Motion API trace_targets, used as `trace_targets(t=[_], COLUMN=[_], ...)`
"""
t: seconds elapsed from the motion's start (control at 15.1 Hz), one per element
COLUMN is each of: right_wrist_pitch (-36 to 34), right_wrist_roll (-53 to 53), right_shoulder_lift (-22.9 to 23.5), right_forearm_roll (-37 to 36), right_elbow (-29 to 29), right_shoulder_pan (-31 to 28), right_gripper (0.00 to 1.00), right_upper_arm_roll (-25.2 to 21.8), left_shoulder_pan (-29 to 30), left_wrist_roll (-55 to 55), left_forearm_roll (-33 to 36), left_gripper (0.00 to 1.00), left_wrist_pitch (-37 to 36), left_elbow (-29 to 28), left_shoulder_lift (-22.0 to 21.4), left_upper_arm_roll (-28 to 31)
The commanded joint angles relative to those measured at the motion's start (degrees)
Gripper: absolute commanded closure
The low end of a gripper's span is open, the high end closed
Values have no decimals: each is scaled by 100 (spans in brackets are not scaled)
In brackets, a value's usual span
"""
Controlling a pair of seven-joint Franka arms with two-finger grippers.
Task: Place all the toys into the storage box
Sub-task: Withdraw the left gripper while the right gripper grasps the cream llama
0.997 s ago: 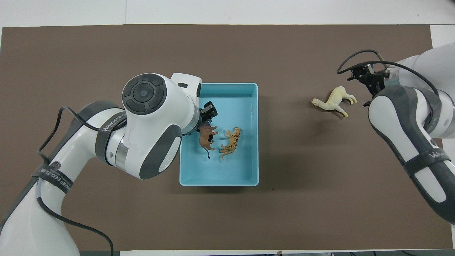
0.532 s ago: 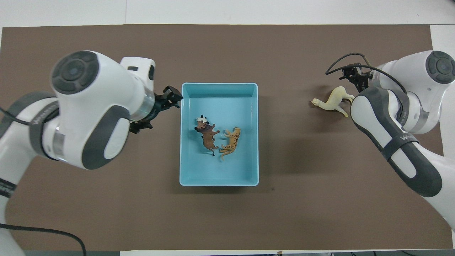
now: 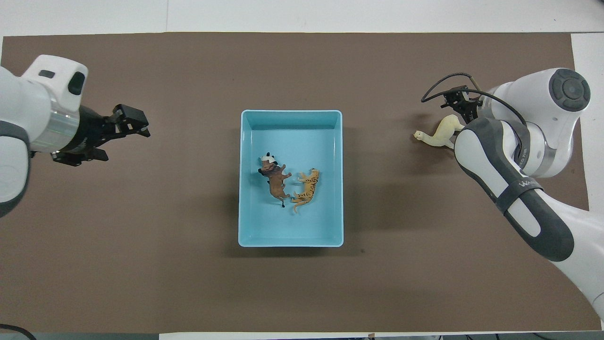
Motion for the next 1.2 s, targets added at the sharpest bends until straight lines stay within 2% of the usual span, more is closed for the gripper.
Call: trace_targets(t=[0.0, 0.4, 0.53, 0.6, 0.66, 0.73, 0.8, 1.0, 1.13], right_wrist_pitch=[31, 110, 101, 75, 14, -100, -370, -1319, -1856], right_wrist_roll=[58, -47, -56, -56, -82, -187, -362, -233, 598], right_shoulder_lift=[86, 235, 235, 235, 226, 209, 174, -19, -256], right_forearm_roll=[80, 80, 80, 80, 80, 80, 80, 211, 344], right_elbow=[-38, -38, -38, -38, -30, -12, 49, 478, 778], right_shoulder_pan=[-34, -43, -43, -43, -43, -43, -43, -34, 123], right_gripper=[0, 1, 20, 41, 68, 88, 100, 100, 100], right_upper_arm_roll=[32, 32, 40, 40, 40, 58, 58, 232, 461], left_shoulder_pan=[-44, -26, -70, -44, -9, 9, 0, -9, -26], left_wrist_roll=[755, 837, 1134, 1353, 1477, 1530, 1618, 1926, 1926], left_forearm_roll=[442, 338, 399, 390, 390, 399, 382, 390, 382], left_gripper=[0, 0, 0, 0, 0, 0, 0, 0, 0], left_wrist_pitch=[-694, -1214, -1136, -1188, -1223, -1188, -1153, -1144, -1127], left_elbow=[461, 936, 946, 981, 1207, 1296, 1263, 1183, 1122], left_shoulder_lift=[72, 318, 327, 362, 458, 477, 451, 433, 389], left_upper_arm_roll=[5, 49, 66, 93, 119, 119, 111, 163, 155])
